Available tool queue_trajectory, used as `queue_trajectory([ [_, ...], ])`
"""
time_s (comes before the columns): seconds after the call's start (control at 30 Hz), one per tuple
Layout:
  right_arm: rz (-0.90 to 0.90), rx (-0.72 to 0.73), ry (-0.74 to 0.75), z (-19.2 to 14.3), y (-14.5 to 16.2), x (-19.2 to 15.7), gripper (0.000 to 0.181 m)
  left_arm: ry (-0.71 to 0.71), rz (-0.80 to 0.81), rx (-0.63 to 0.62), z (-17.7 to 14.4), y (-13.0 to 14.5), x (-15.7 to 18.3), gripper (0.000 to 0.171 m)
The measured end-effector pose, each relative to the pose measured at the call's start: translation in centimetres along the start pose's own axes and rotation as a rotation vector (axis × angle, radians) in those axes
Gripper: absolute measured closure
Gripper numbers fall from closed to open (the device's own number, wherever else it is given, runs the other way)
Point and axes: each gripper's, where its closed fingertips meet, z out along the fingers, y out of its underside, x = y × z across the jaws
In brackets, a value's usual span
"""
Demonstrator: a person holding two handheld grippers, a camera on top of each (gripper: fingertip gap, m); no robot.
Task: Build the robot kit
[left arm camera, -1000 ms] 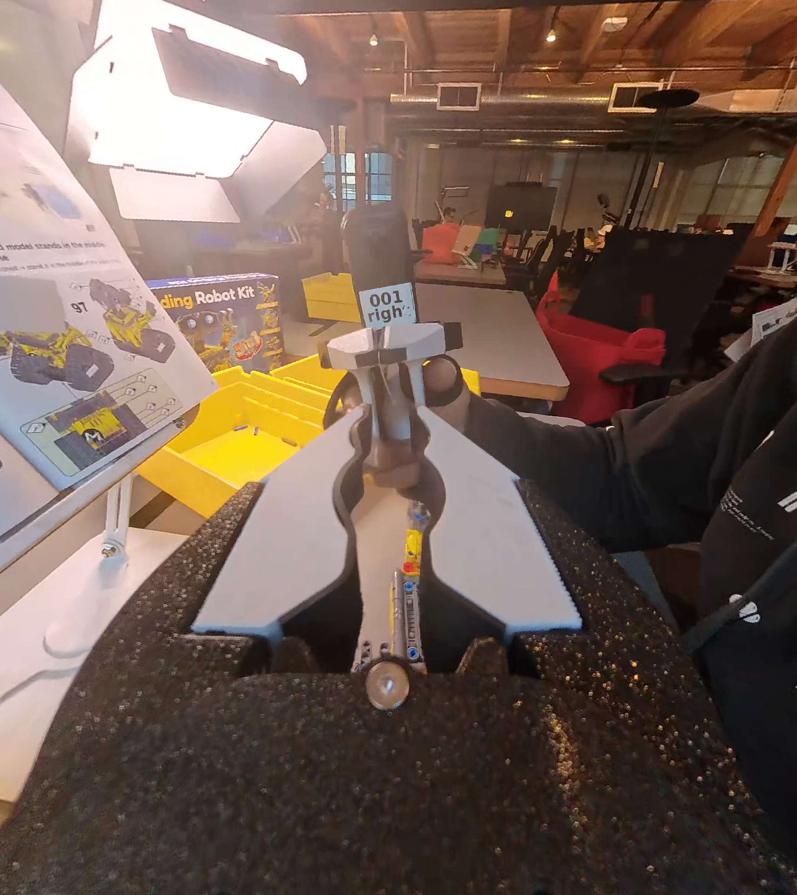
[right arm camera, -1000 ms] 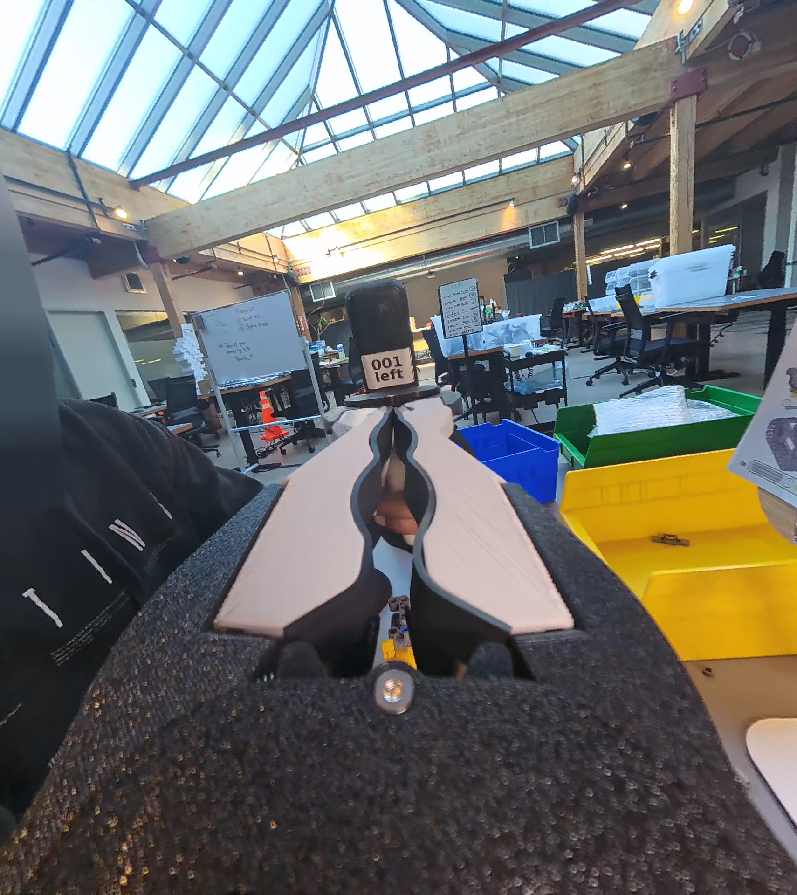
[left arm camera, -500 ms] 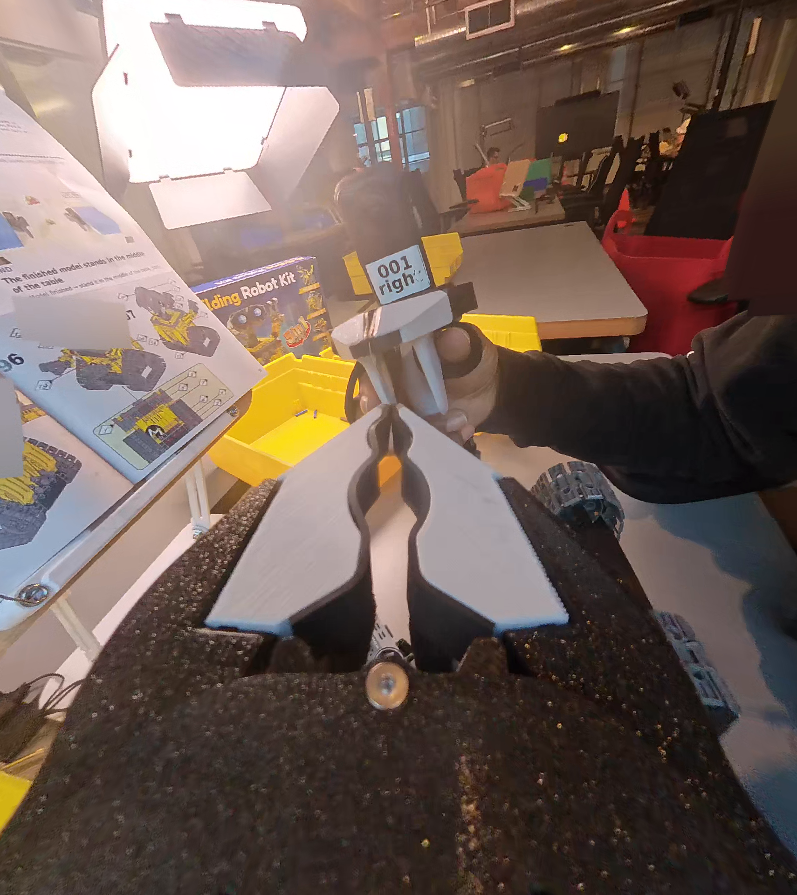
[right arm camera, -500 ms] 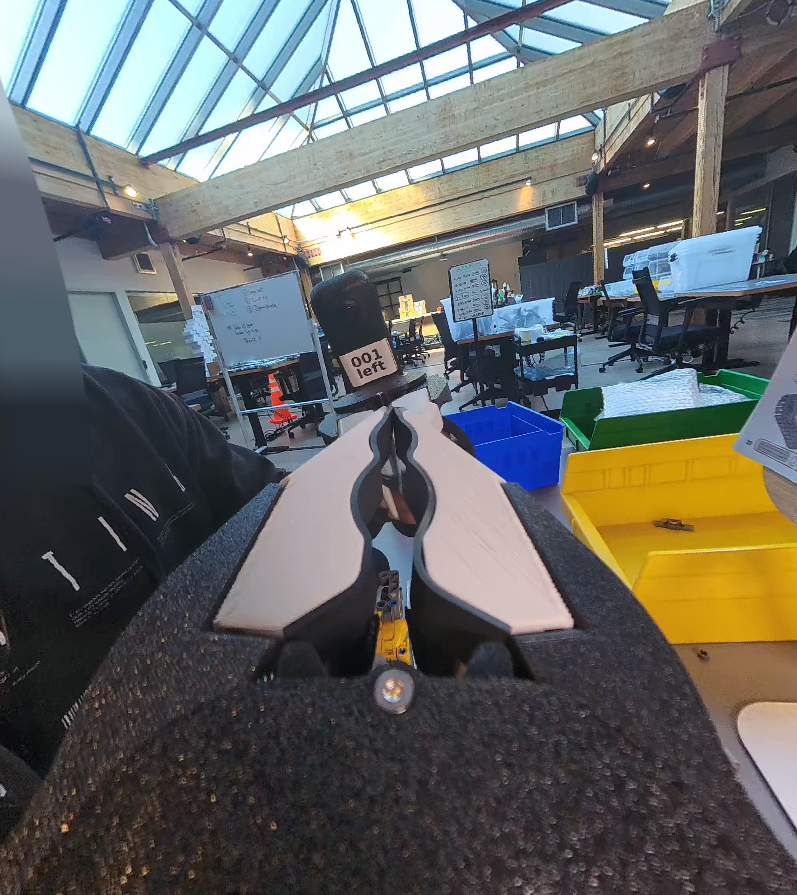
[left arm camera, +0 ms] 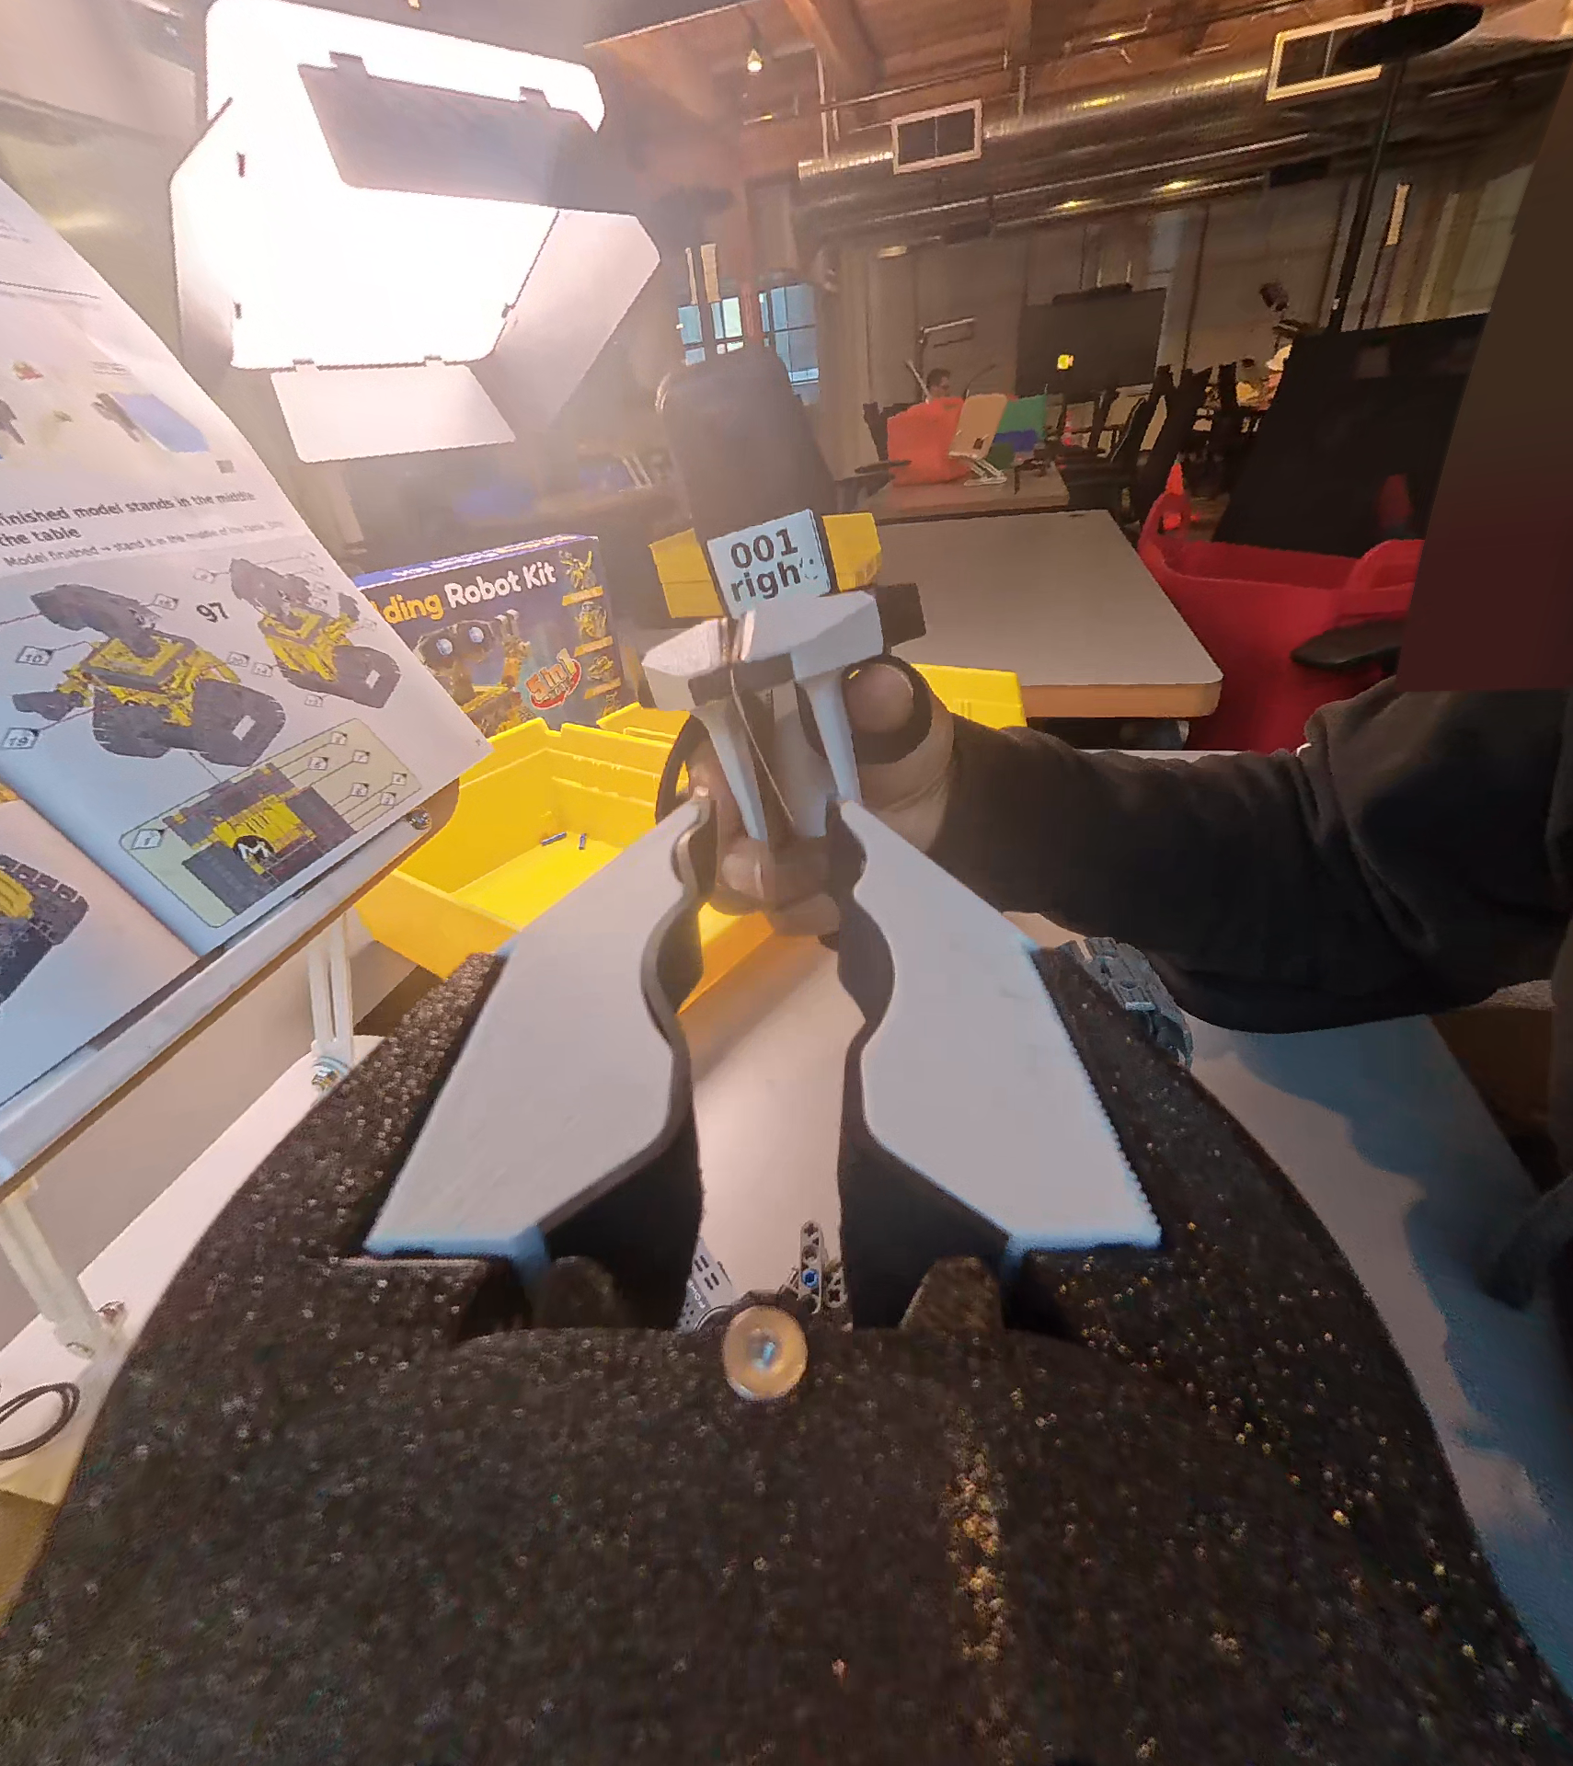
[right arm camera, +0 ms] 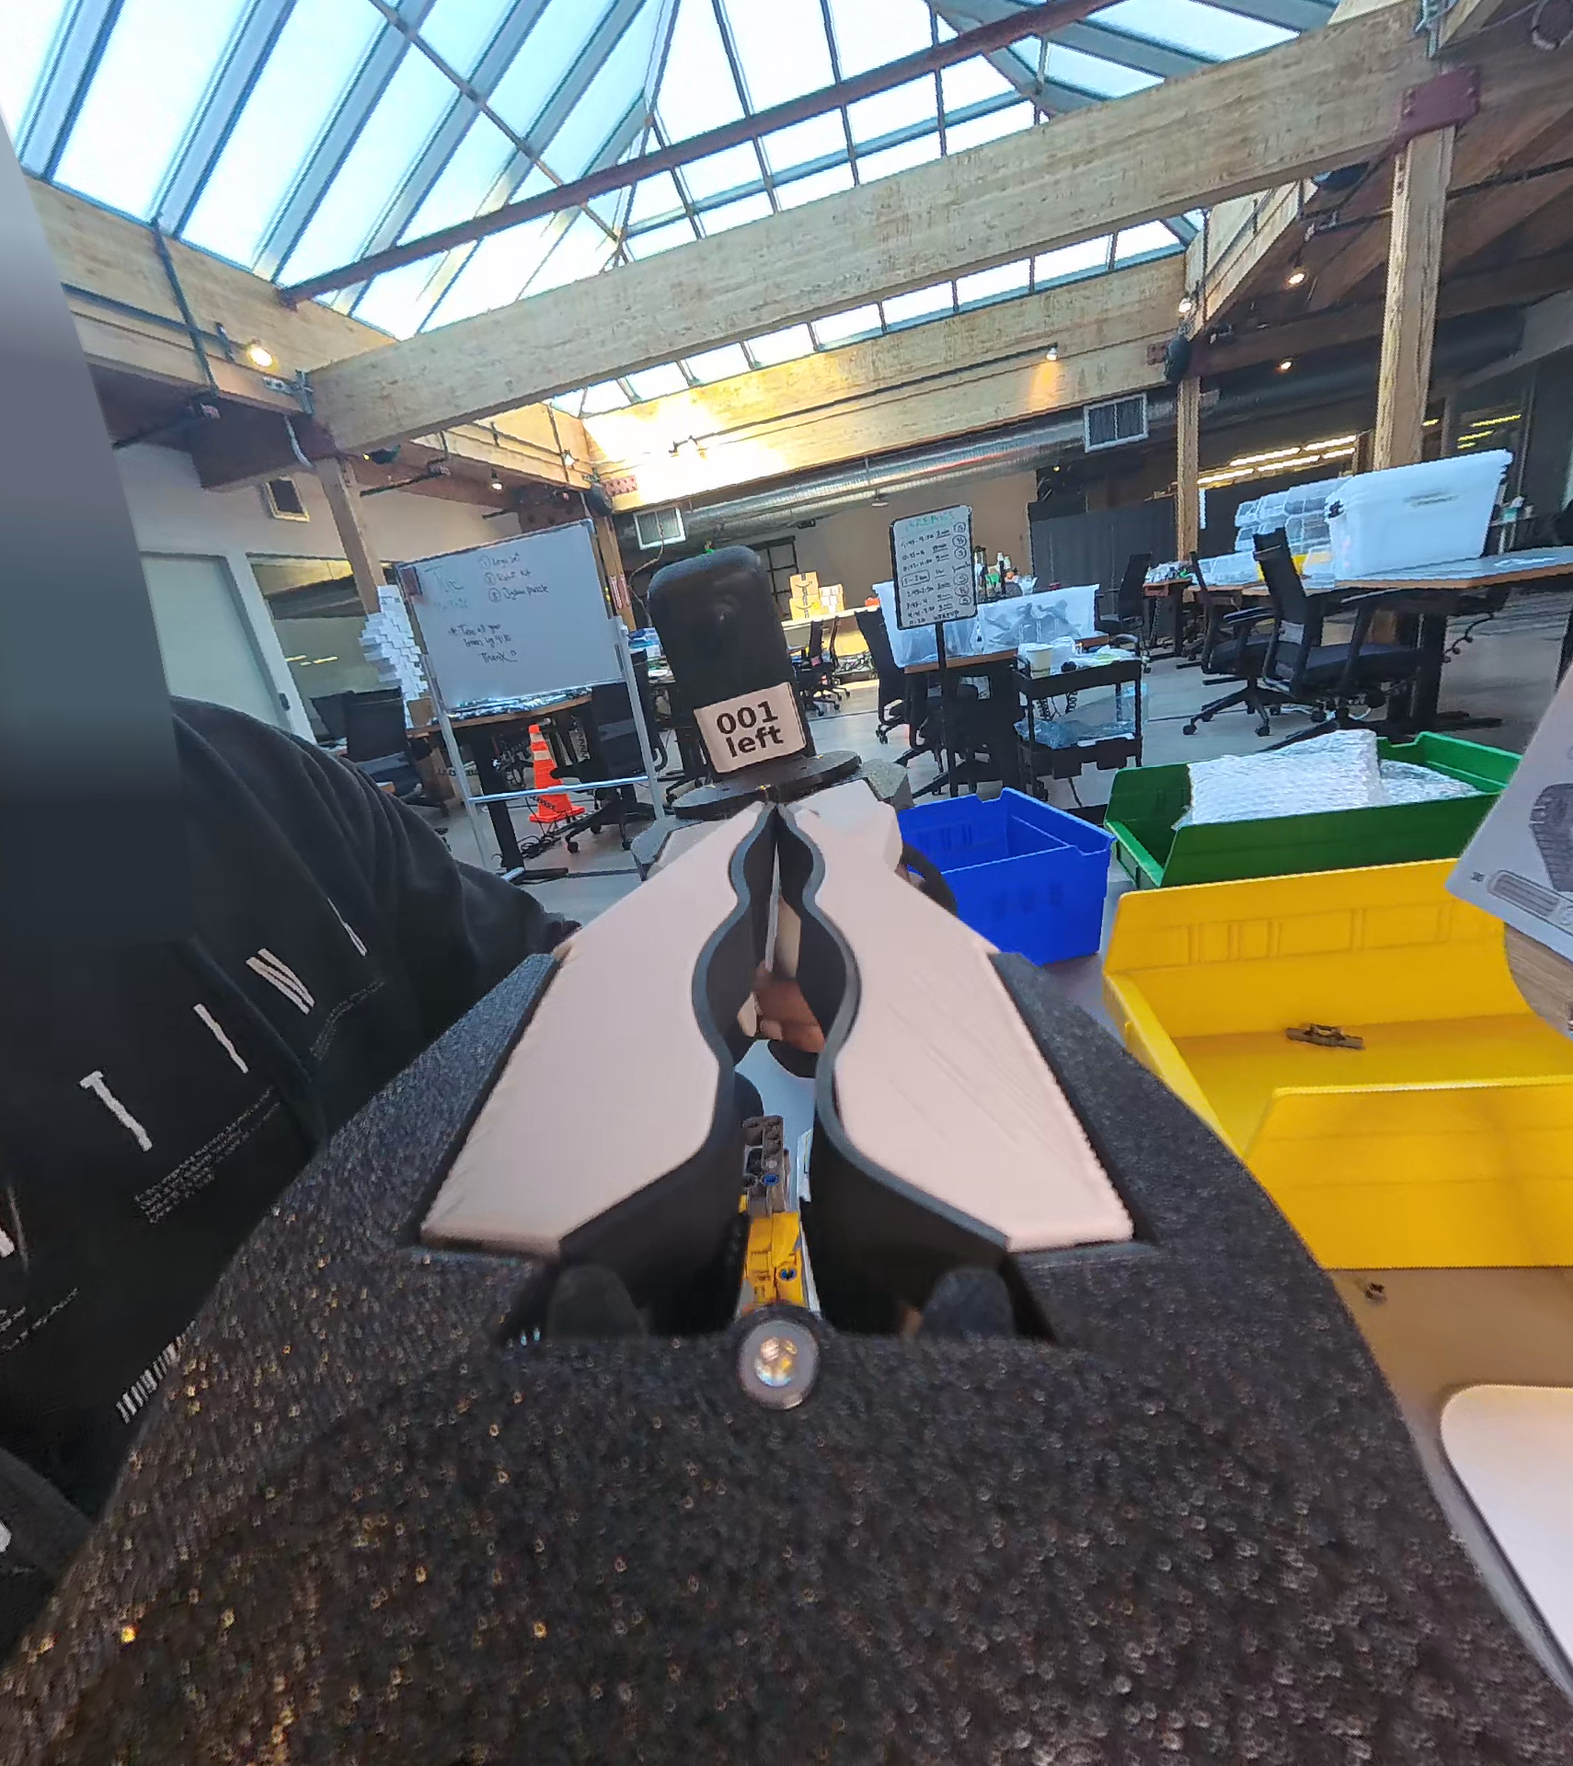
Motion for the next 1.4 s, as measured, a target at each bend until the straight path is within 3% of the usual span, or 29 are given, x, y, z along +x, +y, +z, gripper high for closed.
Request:
queue_trajectory([
  [0.1, -0.002, -0.011, -0.009, 0.1, 0.4, -0.1, 0.181, -0.003, 0.032, -0.022, 0.0, 0.4, 0.0, 0.171],
  [0.27, -0.039, -0.027, -0.041, -0.1, 0.5, -0.9, 0.181, -0.083, 0.208, -0.047, -0.5, 0.2, -0.5, 0.171],
  [0.43, -0.159, -0.116, -0.115, -0.4, 1.2, -3.2, 0.181, -0.256, 0.654, -0.12, -1.2, 0.3, -1.1, 0.171],
  [0.57, -0.295, -0.245, -0.067, -0.7, 2.2, -3.3, 0.181, -0.427, 1.093, -0.247, -1.4, 0.8, -2.0, 0.171],
  [0.63, -0.292, -0.276, -0.04, -0.8, 2.3, -3.0, 0.172, -0.482, 1.231, -0.277, -1.2, 1.1, -2.1, 0.171],
  [0.87, -0.258, -0.366, 0.075, -0.5, 3.4, -1.1, 0.162, -0.574, 1.36, -0.305, -1.3, 1.1, -2.8, 0.171],
  [1.13, 0.122, -0.283, 0.114, 0.9, 3.9, 0.8, 0.157, -0.648, 1.406, -0.383, -2.3, 2.0, -4.9, 0.171],
  [1.27, 0.196, -0.286, 0.139, 0.8, 4.7, 1.7, 0.162, -0.665, 1.413, -0.397, -2.6, 2.0, -5.3, 0.171],
  [1.4, 0.22, -0.25, 0.148, 0.7, 4.4, 2.1, 0.177, -0.67, 1.421, -0.401, -2.7, 2.1, -5.4, 0.171],
])
